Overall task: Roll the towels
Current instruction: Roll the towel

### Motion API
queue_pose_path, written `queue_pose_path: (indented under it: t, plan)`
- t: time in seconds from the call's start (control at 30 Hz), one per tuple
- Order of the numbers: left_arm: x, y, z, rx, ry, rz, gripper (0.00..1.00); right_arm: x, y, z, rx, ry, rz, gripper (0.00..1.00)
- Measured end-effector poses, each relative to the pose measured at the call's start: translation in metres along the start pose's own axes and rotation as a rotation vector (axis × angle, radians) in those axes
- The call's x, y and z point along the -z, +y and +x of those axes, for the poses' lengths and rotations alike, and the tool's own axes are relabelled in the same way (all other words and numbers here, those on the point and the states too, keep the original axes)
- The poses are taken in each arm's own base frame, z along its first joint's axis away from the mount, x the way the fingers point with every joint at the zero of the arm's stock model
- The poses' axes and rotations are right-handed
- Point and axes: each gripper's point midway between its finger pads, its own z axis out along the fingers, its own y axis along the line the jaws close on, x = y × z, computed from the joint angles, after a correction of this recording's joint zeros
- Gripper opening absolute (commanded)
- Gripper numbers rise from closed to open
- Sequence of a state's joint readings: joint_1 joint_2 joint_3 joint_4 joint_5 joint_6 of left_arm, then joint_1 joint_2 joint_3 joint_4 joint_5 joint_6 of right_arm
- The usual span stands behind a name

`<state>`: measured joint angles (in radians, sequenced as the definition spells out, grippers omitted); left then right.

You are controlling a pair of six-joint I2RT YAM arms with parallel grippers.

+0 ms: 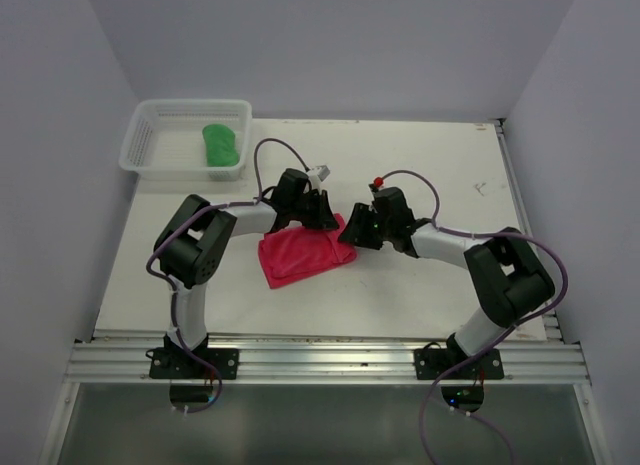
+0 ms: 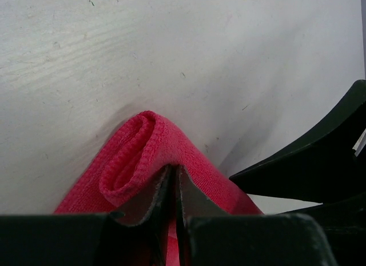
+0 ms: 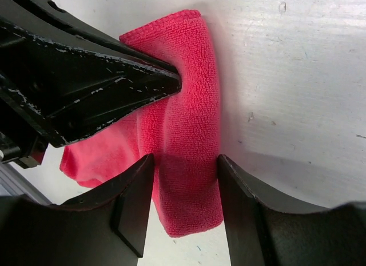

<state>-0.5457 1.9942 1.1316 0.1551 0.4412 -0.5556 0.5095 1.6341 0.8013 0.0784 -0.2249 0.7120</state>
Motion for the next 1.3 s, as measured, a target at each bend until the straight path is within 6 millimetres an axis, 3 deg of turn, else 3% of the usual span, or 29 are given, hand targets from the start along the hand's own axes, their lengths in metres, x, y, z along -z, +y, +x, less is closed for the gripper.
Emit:
queue_pose_path:
  t: [0.23, 0.43, 0.57, 0.6, 0.67, 0.93, 1.07, 1.2, 1.3]
  plan:
    - [0.000, 0.000, 0.000, 0.000, -0.001, -0.004, 0.11, -0.004, 0.004, -0.002, -0.021, -0.002, -0.022, 0.56]
    - [0.001, 0.001, -0.001, 0.001, -0.002, -0.008, 0.11, -0.020, -0.001, 0.007, -0.054, 0.042, -0.034, 0.45]
    - [0.002, 0.001, -0.001, 0.001, -0.004, -0.015, 0.11, -0.020, -0.004, 0.006, -0.021, 0.037, -0.022, 0.20]
    - [0.003, 0.001, -0.002, 0.001, -0.004, -0.016, 0.11, -0.020, -0.005, 0.005, -0.010, 0.035, -0.020, 0.09]
    - [0.003, 0.001, -0.002, 0.002, -0.004, -0.016, 0.11, -0.020, -0.006, 0.005, 0.014, 0.031, -0.013, 0.01]
    - [0.018, -0.009, -0.009, 0.013, -0.012, -0.029, 0.13, -0.012, 0.004, 0.006, 0.301, -0.036, 0.130, 0.00]
    - [0.036, -0.026, -0.027, 0.019, -0.054, -0.016, 0.15, -0.006, 0.012, 0.005, 0.468, -0.085, 0.233, 0.00]
    - [0.052, -0.042, -0.053, 0.006, -0.104, 0.002, 0.15, 0.002, 0.005, 0.002, 0.596, -0.121, 0.359, 0.00]
    - [0.060, -0.043, -0.062, 0.007, -0.125, -0.002, 0.15, 0.007, 0.002, -0.001, 0.678, -0.147, 0.447, 0.00]
